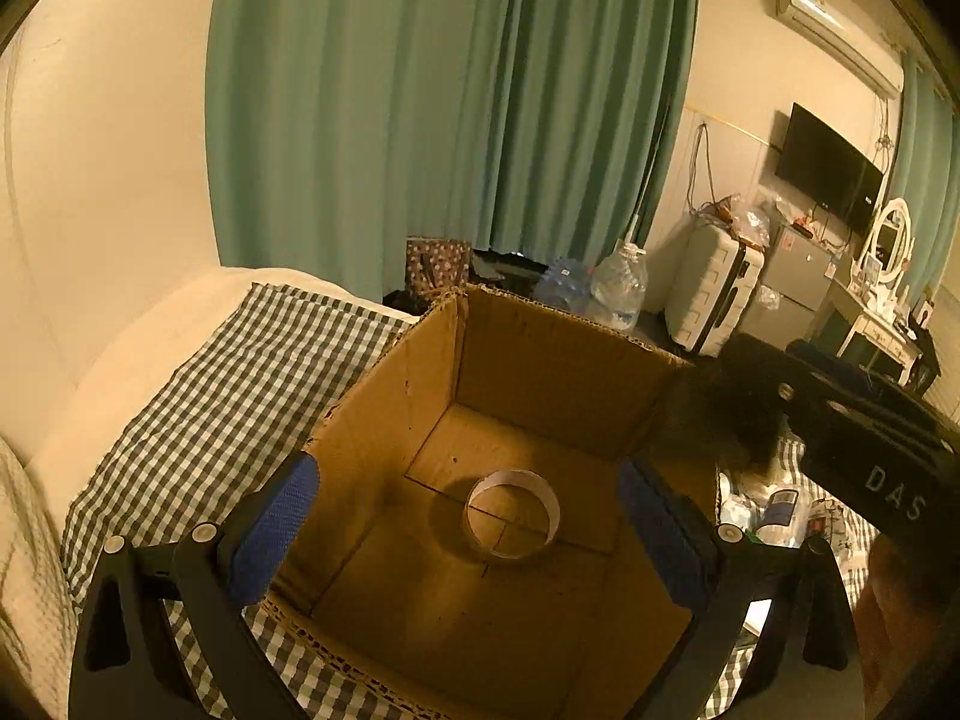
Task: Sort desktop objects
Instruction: 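Open the right gripper to drop the black oval object into the box, then move both grippers back over the pile of items on the bed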
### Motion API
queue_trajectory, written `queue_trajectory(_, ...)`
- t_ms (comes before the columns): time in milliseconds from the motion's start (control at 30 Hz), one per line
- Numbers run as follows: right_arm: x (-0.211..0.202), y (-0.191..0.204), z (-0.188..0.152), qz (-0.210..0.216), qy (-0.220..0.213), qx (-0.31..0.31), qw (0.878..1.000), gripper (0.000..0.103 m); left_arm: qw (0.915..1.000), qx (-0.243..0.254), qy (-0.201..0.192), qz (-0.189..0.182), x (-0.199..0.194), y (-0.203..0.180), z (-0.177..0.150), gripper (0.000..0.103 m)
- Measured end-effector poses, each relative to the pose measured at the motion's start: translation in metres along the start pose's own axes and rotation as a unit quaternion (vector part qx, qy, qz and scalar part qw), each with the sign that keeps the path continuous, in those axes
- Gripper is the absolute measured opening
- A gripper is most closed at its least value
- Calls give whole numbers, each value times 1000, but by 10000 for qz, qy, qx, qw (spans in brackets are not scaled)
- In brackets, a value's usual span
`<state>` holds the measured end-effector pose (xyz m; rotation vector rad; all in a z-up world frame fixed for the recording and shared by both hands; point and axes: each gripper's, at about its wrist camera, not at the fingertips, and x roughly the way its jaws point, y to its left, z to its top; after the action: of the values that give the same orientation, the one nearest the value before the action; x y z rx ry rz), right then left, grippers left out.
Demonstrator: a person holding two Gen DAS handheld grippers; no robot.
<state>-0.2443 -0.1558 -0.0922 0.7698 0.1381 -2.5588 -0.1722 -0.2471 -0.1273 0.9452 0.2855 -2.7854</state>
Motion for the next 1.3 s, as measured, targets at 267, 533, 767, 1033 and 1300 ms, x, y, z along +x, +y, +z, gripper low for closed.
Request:
queue_trajectory(267,-19,-28,5,-284,-512,87,9982,84,9997,209,-57,-110,-4,-16,-1,101)
queue_trajectory(533,-60,-96,-1,-694,-535,549,9946,84,9977,613,-193,-222,-14,-52,0,101)
queue_trajectory(767,-99,-146,-16,-1094,-545,654,9903,84,9950,843,-294,-440,-20,-88,-3,101)
queue_trajectory(1033,-131,-195,-33,-1409,-549,878,9846,84,9912,1169,-324,-530,-16,-127,-14,101)
queue_trajectory(1300,-148,-236,-62,-1610,-344,1111,9801,86,9889,1189,-521,-720,-22,-158,-21,101)
